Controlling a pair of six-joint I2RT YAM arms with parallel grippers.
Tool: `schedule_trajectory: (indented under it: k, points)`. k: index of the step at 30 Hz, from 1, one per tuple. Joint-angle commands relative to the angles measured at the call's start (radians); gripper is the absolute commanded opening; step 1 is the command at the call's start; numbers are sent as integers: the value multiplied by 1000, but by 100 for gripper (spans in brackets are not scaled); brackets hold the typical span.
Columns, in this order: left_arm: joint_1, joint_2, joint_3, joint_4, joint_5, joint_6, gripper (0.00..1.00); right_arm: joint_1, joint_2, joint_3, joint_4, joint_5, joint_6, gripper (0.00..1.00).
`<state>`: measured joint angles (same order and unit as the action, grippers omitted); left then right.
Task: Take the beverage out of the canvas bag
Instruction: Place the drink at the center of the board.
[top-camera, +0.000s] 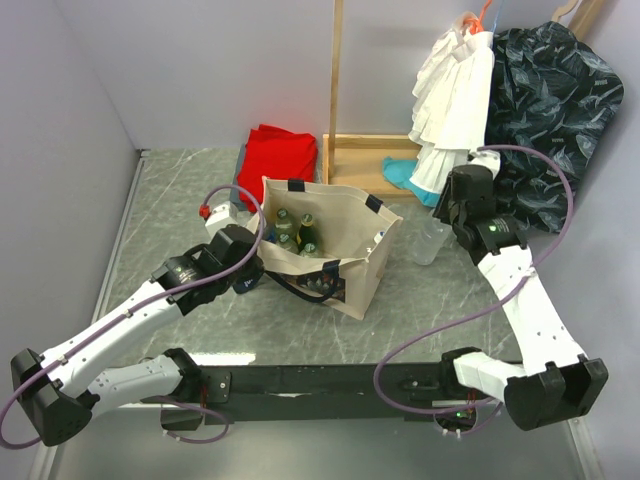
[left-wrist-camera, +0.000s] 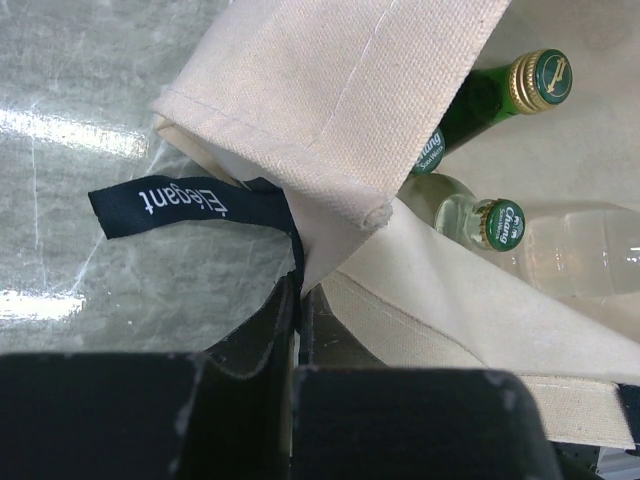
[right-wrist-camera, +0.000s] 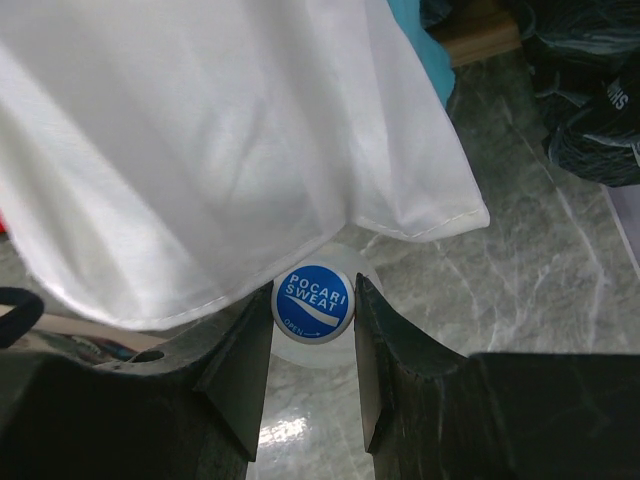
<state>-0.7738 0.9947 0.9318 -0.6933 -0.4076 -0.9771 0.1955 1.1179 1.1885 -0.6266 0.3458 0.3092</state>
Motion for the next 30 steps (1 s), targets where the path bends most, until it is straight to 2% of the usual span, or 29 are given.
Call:
schedule_trajectory:
  k: [1, 16, 30]
  points:
    - [-8, 7, -8, -14, 33, 15, 3, -5, -18, -3, 217, 65, 4, 0]
    - [-7, 24, -1, -17, 24, 18, 4, -4, 10, -173, 495, 189, 2, 0]
    - [-7, 56, 24, -26, 12, 28, 4, -4, 86, -159, 610, 209, -39, 0]
